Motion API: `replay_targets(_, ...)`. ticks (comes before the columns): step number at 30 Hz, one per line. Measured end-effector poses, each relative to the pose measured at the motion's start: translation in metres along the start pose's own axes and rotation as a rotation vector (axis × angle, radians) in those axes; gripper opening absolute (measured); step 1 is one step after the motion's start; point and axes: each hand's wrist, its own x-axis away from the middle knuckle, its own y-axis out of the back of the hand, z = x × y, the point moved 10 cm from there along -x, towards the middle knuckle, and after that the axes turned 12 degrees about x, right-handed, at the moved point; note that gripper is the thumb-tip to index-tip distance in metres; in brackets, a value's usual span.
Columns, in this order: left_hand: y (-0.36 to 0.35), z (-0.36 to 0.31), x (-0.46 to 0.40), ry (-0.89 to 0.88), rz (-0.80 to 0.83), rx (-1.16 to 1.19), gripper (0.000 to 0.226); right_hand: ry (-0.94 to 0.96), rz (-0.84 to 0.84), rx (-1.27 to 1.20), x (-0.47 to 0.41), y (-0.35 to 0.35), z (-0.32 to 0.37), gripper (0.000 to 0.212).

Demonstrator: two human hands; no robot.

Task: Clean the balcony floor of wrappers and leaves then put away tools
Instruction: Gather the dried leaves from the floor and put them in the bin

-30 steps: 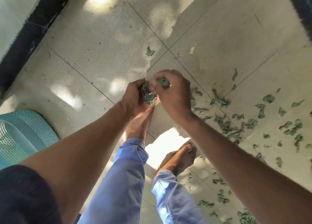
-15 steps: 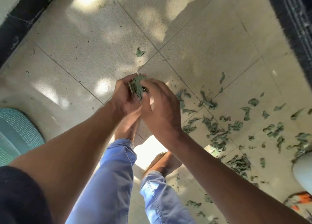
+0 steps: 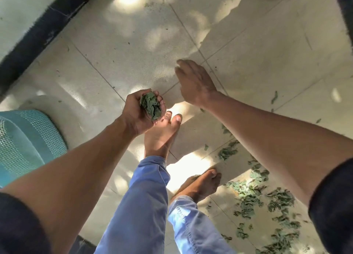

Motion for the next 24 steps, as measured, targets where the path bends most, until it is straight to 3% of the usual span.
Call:
replay_targets(4, 0.005, 0.001, 0.003, 0.006, -0.002, 0.015, 0.032, -0.113, -0.143, -0.081, 0.041, -0.018, -0.023, 0.032)
replay_targets(8, 0.006, 0.008, 0.000, 0.003, -0.020, 0.005, 0.033, -0.168, -0.071, -0.183, 0.073, -0.044, -0.034, 0.038)
replay_targets(12, 0.006, 0.022, -0.004, 0.009, -0.031, -0.020, 0.033, -0.271, -0.073, -0.118, 0.085, -0.053, -0.038, 0.044)
replay_targets(16, 0.011, 0.031, -0.009, 0.010, -0.068, -0.057, 0.035, -0.415, -0.052, -0.231, 0.080, -0.050, -0.037, 0.036)
replay_targets(21, 0.013, 0.041, -0.007, 0.008, -0.107, -0.077, 0.033, -0.418, -0.033, -0.372, 0.072, -0.059, -0.027, 0.025)
replay_targets(24, 0.016, 0.046, -0.005, 0.016, -0.124, -0.103, 0.038, -0.577, -0.019, -0.503, 0.082, -0.072, -0.045, 0.025)
